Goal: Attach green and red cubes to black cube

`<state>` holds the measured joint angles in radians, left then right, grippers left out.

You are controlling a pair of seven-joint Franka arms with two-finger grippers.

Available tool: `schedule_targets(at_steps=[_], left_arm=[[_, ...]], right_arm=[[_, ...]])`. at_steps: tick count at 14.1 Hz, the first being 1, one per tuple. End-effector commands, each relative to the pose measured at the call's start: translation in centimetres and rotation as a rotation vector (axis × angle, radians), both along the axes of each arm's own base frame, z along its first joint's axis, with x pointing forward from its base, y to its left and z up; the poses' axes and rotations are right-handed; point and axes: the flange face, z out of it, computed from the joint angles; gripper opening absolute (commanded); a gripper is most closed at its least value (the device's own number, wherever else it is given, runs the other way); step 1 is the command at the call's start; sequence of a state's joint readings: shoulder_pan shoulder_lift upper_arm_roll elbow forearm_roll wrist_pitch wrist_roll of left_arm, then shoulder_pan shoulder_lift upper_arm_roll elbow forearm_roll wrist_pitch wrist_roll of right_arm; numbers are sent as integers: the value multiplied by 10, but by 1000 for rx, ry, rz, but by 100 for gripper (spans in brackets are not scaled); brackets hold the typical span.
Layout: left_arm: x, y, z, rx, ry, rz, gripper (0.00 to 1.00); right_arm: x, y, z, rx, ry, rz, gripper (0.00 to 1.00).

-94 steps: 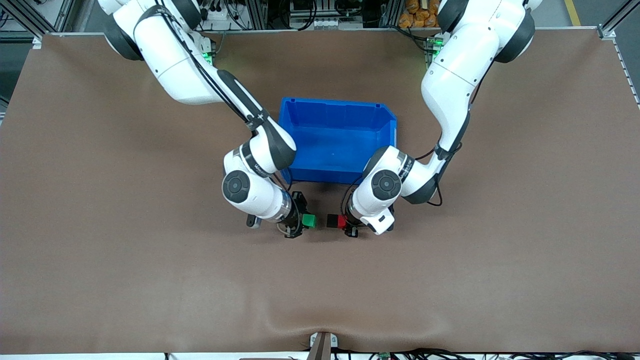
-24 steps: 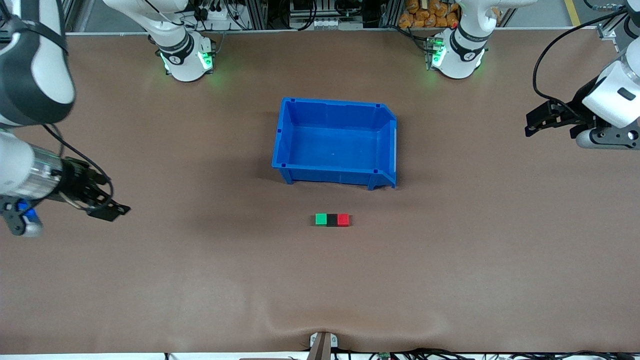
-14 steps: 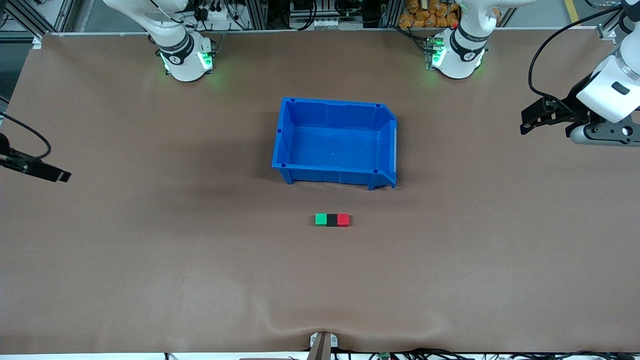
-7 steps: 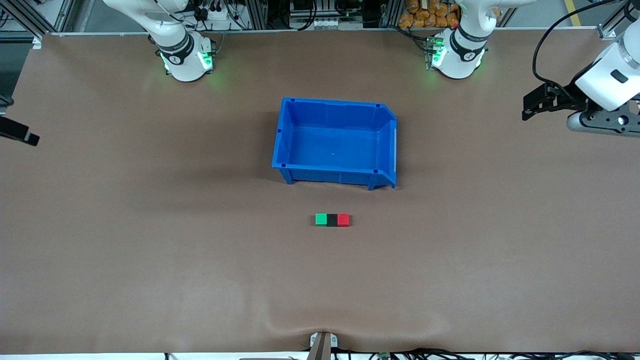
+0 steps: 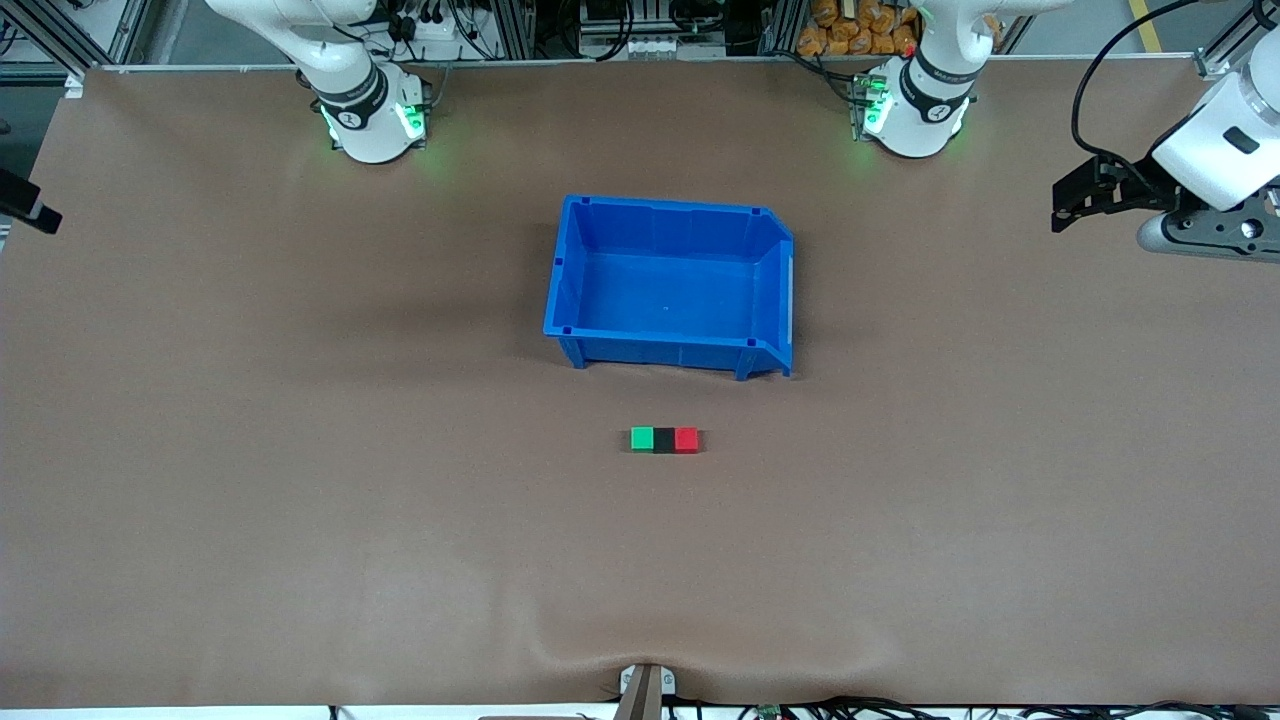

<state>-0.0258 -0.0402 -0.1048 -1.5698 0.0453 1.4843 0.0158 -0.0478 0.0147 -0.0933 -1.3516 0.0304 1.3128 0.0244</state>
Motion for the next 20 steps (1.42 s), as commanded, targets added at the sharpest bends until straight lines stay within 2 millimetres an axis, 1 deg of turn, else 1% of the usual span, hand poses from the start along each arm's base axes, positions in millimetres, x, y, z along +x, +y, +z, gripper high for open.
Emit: schedule_targets(at_steps=[1, 5, 7, 12, 20], left_arm=[[-7, 1, 12, 10, -15, -21, 100], [-5, -2, 9, 5, -10, -20, 100], [-5, -2, 8, 6, -9, -8, 100], [-6, -2, 9, 1, -10, -4, 100], [-6, -1, 8, -9, -7, 1, 100]], right_arm=[[-22, 7, 7, -17, -16, 26, 100], [-26, 3, 9, -34, -15, 139, 100], [-27, 6, 9, -35, -10, 145, 100], [-31, 5, 10, -30, 13, 146, 100], [-32, 7, 9, -27, 28, 144, 100]])
